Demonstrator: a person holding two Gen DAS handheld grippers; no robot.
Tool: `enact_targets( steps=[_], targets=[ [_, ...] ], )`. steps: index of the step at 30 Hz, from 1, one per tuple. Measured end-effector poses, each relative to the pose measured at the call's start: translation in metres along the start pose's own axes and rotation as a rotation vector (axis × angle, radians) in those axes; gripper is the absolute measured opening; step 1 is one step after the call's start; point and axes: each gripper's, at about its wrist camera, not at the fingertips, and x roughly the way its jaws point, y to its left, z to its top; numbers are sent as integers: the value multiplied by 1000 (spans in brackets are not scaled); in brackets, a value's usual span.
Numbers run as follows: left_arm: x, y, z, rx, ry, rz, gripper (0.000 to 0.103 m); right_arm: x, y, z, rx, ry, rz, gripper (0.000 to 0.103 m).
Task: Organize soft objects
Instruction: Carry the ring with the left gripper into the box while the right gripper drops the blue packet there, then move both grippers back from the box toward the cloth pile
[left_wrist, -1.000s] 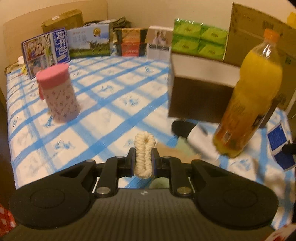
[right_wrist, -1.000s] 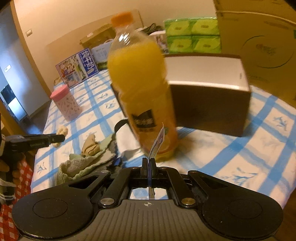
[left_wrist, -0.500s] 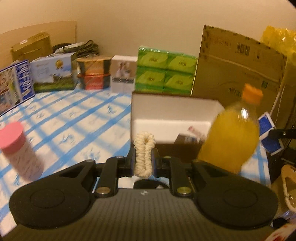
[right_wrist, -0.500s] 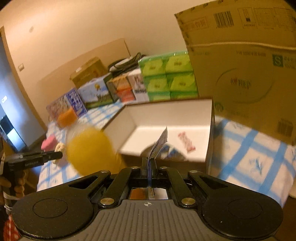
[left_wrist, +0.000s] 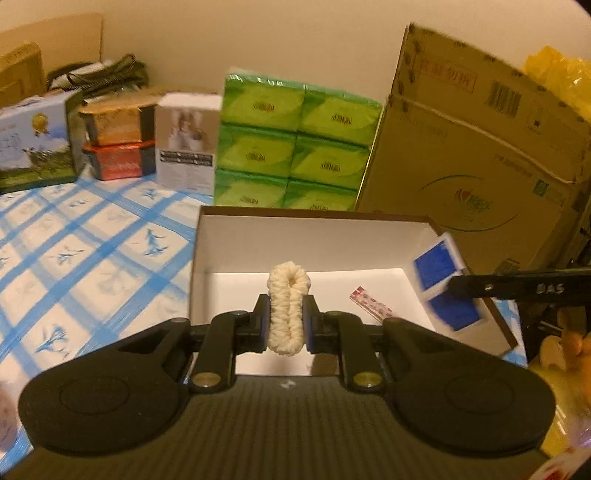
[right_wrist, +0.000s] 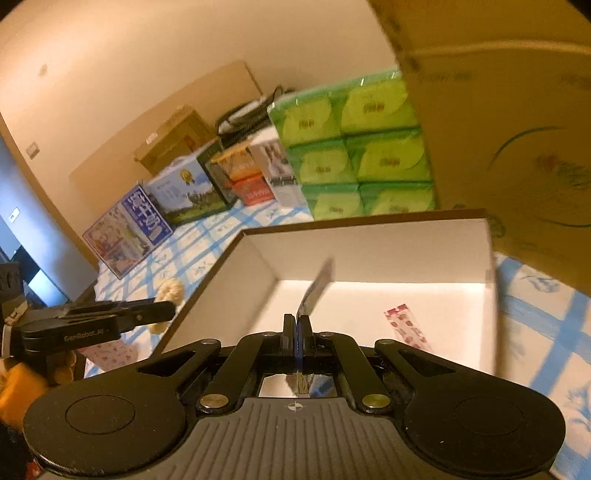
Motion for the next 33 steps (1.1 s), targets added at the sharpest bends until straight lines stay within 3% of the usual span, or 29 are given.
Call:
enact_targets(
  steps=[7, 10, 13, 15, 16, 17, 25, 33],
  targets=[
    [58, -10, 11, 76, 82, 34, 19, 57, -21, 17, 5, 51, -57, 1],
    [74, -13, 13, 94, 100, 42, 28, 66, -29, 24, 22, 30, -50, 1],
    [87, -16, 14, 115, 112, 63, 44, 75, -34, 28, 28, 21, -60, 4],
    [92, -17, 14, 131, 116, 68, 55, 80, -35, 30, 21, 41, -77, 25],
    [93, -18, 14, 136, 115, 75, 57, 82, -36, 29, 24, 50, -80, 48],
    [94, -18, 13, 139, 112, 79, 60, 81, -37, 28, 32, 47, -83, 57],
    [80, -18, 13, 134, 107, 95, 60, 61, -37, 16, 28, 48, -107, 57],
    [25, -9, 13, 88, 50, 111, 60, 10, -29, 5, 23, -5, -119, 57]
  ],
)
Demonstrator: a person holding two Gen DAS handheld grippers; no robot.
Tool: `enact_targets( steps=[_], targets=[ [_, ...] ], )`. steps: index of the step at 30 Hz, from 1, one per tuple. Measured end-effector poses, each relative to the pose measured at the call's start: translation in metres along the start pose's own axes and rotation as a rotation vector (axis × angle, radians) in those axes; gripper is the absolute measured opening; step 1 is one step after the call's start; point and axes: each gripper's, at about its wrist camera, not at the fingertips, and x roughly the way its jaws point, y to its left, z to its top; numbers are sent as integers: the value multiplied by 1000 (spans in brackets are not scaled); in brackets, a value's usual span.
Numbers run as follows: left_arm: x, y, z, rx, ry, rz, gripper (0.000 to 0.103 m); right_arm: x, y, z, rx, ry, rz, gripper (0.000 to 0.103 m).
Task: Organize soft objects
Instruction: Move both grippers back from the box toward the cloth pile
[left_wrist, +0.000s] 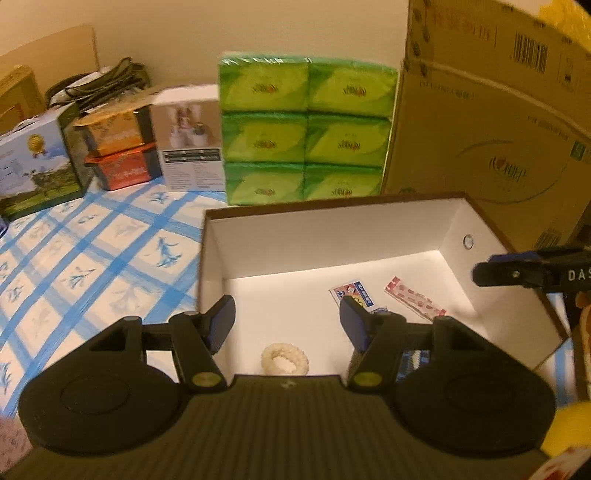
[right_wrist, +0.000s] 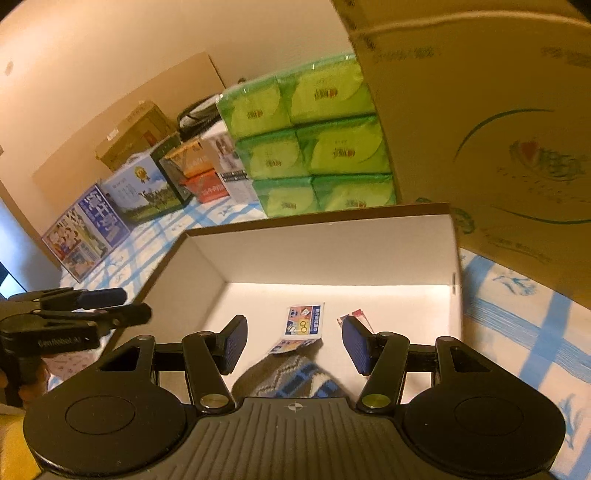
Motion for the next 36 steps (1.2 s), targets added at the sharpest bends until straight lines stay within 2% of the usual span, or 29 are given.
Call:
enact_targets(
  steps=[8, 16, 26, 33, 36],
  targets=[
    [-88, 6, -15, -63, -71, 8, 60, -76, 14, -19, 10, -109, 7, 57],
    [-174, -2, -60, -97, -122, 27, 60, -147, 34, -53, 15, -169, 44, 57],
    [-242, -10, -126, -178, -133, 120, 60, -196, 71, -107, -59, -166, 65, 57],
    [-264, -18, -164, -198, -119, 184, 60, -199, 95, -143, -68, -111, 90, 57],
    [-269, -17, -176, -221, -115, 186, 60, -193, 103, -156, -62, -77, 106, 57]
  ],
)
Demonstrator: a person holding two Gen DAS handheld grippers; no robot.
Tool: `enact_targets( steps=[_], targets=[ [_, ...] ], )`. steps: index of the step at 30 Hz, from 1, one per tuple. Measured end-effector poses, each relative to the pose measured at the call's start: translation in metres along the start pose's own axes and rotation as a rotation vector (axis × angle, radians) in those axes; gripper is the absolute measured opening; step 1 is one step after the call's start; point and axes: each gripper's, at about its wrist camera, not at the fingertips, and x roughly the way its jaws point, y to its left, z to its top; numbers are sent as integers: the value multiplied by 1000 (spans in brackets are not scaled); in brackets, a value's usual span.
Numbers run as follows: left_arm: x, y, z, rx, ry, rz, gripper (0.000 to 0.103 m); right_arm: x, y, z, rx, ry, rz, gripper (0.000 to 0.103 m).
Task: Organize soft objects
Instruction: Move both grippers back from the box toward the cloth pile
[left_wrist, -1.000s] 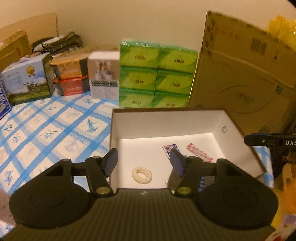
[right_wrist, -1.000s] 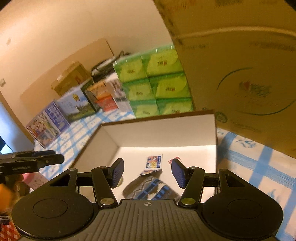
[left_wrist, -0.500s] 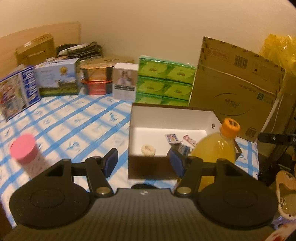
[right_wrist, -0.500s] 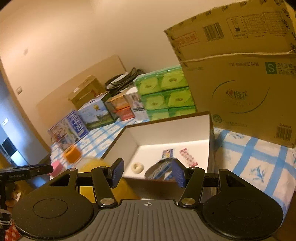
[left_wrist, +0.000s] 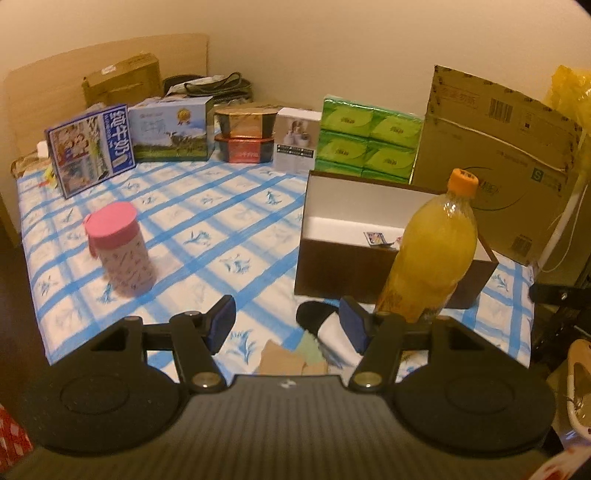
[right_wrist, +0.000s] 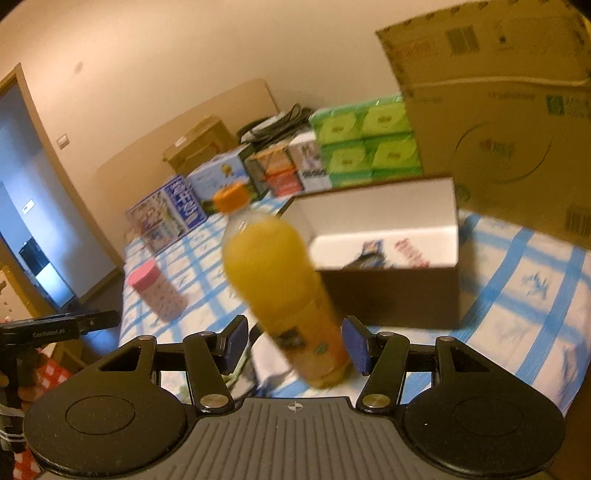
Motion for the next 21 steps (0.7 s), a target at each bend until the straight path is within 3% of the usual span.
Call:
enact_targets(
  steps=[4, 10, 21],
  targets=[
    [-8, 4, -16, -7, -3, 42, 60, 8, 10, -13, -2, 29, 9, 57],
    [-6, 13, -39, -48, 35, 46, 59, 28, 22, -34, -7, 88, 25, 57],
    [21, 13, -74, 11, 90, 79, 52, 63, 34, -61, -32, 161, 17, 57]
  ],
)
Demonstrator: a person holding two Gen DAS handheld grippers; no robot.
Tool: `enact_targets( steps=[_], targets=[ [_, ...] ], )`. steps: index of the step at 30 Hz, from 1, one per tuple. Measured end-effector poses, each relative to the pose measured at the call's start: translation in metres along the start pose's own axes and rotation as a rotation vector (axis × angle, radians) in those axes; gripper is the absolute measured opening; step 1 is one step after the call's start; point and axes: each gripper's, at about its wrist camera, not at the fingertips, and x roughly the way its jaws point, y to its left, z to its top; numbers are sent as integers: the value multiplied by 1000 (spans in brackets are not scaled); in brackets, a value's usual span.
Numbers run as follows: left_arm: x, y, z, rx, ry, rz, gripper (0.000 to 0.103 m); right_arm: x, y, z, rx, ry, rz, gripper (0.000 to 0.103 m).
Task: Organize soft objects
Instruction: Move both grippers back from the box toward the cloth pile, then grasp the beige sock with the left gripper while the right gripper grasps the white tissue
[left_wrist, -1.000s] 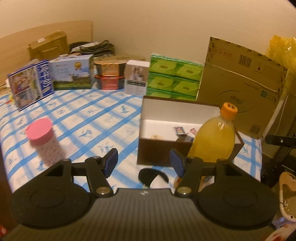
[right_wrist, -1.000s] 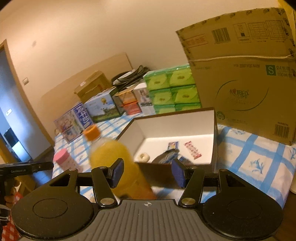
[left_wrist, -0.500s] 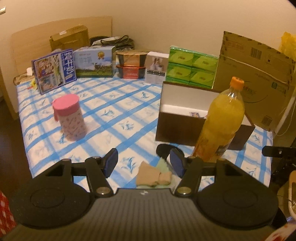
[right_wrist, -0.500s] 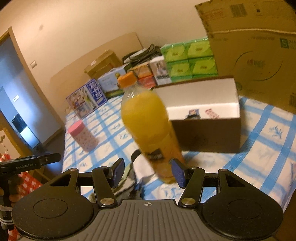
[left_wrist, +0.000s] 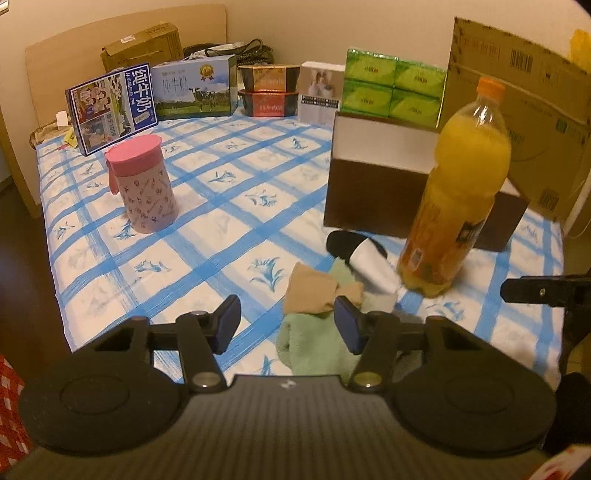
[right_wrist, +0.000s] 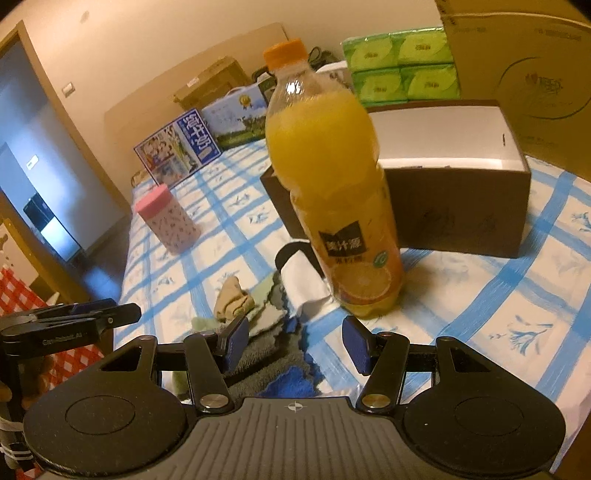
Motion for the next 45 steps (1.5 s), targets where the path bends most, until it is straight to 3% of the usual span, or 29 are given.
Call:
enact_targets(
  steps=[8, 13, 22, 28, 34, 36, 43, 45],
  targets=[
    [33, -2, -8, 76, 31, 13, 51, 29, 4, -5, 5, 20, -29, 57],
    [58, -7, -10, 122, 59, -19, 50, 53, 4, -6, 14, 43, -62, 57],
    [100, -24, -12, 333, 92, -89, 49, 86, 0, -5, 57, 70, -88, 57],
    [118, -27, -15, 379, 96, -118, 43, 97, -4, -6, 93, 69, -83, 57],
    [130, -22, -17, 354, 82, -180, 19, 110, -6, -5, 139, 59, -61, 57],
    [129, -18, -16, 329, 68, -186, 6, 114, -6, -5, 147, 61, -61, 57],
    [118, 16, 2, 78, 24, -197, 3, 127, -9, -9, 177, 54, -72, 57],
    [117, 22, 6, 36, 17, -178, 3, 131, -9, -9, 188, 48, -79, 50]
  ],
)
